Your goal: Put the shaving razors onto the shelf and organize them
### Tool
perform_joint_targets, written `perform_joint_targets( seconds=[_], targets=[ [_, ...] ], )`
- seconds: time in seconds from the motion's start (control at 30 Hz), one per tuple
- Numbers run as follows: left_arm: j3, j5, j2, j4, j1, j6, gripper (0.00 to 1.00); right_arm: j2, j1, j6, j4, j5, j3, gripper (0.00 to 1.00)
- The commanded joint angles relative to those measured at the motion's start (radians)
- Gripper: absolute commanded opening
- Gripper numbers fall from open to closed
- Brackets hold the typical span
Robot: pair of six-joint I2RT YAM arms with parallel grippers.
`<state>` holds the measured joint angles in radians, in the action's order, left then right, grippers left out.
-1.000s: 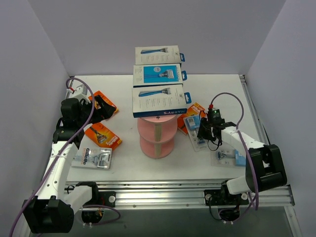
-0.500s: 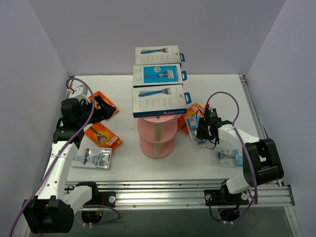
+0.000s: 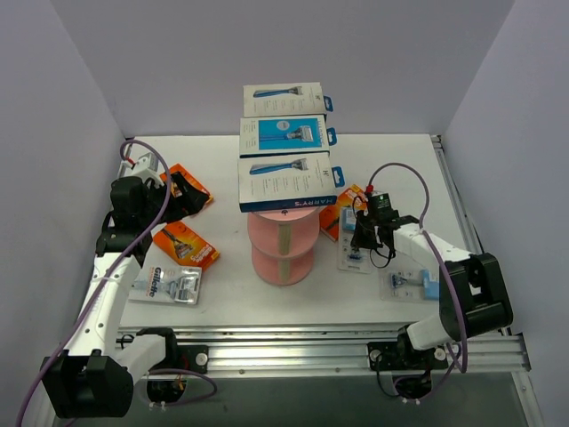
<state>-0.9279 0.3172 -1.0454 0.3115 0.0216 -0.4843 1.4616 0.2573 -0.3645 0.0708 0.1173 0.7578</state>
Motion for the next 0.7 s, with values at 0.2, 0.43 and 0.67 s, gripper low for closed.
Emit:
perform_joint_targets(
  seconds=[0.2, 0.43, 0.67],
  targets=[
    [-0.009, 0.046, 0.007, -0.037, -0.011, 0.01, 0.97, -0.15, 0.008, -0.001, 0.076, 0.058, 0.101, 0.0],
    [0.014, 0.123, 0.012, -0.095, -0.009, -0.022, 0.97, -0.253, 0.01, 0.01, 0.057, 0.119, 0.13, 0.0],
    [0.014, 0.138, 0.002, -0.1, -0.009, -0.027, 0.97, -0.305, 0.01, 0.006, 0.006, 0.217, 0.152, 0.0]
  ],
)
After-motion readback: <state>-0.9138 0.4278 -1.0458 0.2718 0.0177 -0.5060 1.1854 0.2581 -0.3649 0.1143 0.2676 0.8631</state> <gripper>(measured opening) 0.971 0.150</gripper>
